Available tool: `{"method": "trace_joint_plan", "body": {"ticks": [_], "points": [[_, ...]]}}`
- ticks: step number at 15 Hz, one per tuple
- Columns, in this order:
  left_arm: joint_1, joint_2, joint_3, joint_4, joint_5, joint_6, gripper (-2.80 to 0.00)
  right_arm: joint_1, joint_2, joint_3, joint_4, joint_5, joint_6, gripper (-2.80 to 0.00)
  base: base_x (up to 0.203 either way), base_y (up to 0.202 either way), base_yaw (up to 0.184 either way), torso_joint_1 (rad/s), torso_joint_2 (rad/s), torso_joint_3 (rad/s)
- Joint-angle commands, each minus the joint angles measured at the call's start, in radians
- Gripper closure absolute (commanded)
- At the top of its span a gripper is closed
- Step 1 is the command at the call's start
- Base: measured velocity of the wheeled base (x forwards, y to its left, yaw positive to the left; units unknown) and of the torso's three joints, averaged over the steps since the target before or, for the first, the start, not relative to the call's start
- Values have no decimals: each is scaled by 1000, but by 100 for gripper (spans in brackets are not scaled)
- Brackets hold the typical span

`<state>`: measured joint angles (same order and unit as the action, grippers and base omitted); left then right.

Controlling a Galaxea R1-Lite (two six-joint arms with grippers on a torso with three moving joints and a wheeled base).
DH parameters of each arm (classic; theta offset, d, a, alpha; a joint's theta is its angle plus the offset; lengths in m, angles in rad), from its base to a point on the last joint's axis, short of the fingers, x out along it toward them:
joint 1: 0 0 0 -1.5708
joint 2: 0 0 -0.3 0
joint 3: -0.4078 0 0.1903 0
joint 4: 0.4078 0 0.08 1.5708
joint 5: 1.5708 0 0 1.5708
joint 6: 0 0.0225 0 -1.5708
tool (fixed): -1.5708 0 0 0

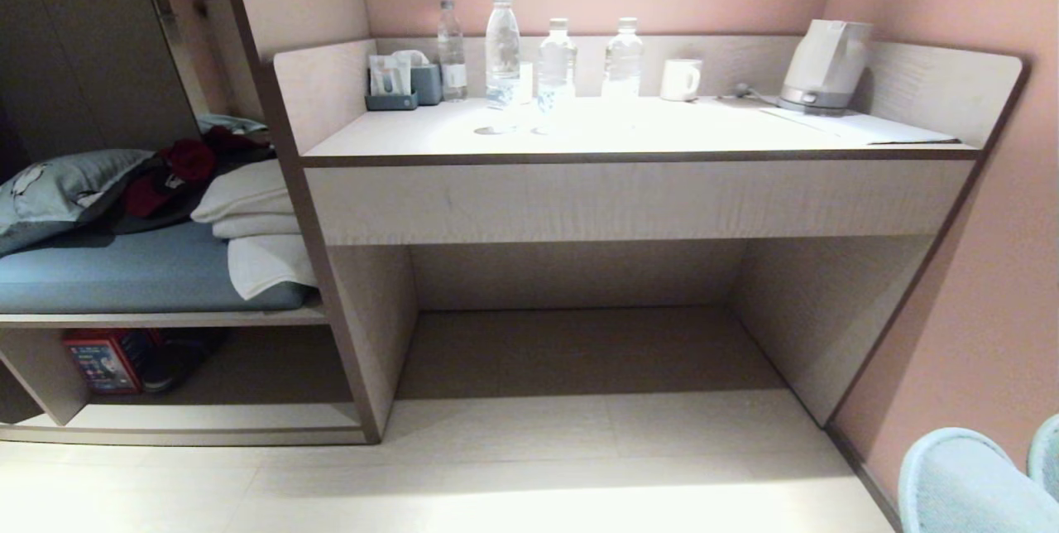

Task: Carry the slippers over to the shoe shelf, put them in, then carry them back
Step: Place the slippers on the floor

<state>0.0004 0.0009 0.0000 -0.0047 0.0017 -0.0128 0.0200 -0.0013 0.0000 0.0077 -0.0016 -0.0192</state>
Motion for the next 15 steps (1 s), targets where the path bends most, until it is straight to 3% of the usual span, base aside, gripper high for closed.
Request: {"method": "trace_joint_plan", "body": {"ticks": [1,7,15], "points": [[1,1,0,0,1,0,0,1,0,2,0,0,-1,0,0,0,0,0,0,0],[1,1,0,-1,0,-1,0,1,0,2,0,0,-1,0,0,0,0,1,0,-18],[1,1,0,-1,0,-1,0,1,0,2,0,0,-1,0,0,0,0,2,3,-192]]}}
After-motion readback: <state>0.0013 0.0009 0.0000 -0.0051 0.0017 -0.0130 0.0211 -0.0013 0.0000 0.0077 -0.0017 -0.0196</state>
